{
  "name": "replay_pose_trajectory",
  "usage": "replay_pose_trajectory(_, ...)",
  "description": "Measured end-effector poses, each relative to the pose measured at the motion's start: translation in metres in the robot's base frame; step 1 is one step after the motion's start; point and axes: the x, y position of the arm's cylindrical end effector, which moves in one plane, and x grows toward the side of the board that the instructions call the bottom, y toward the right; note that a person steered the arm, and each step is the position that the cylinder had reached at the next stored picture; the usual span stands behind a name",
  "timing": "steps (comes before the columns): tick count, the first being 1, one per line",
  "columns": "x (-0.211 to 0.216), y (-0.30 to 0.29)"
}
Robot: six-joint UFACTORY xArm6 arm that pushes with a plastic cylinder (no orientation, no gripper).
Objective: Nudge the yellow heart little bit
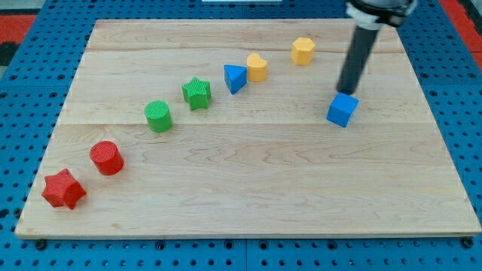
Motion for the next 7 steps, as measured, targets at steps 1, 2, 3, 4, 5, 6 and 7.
replay_pose_trajectory(1,-0.043,-0.051)
replay_pose_trajectory(2,-0.02,-0.094)
replay_pose_trajectory(3,0.005,-0.111)
replay_pose_trajectory(4,0.005,-0.105)
replay_pose_trajectory(5,0.005,-0.106)
replay_pose_trajectory(6,0.01,-0.11)
replay_pose_trajectory(7,0.042,-0.141)
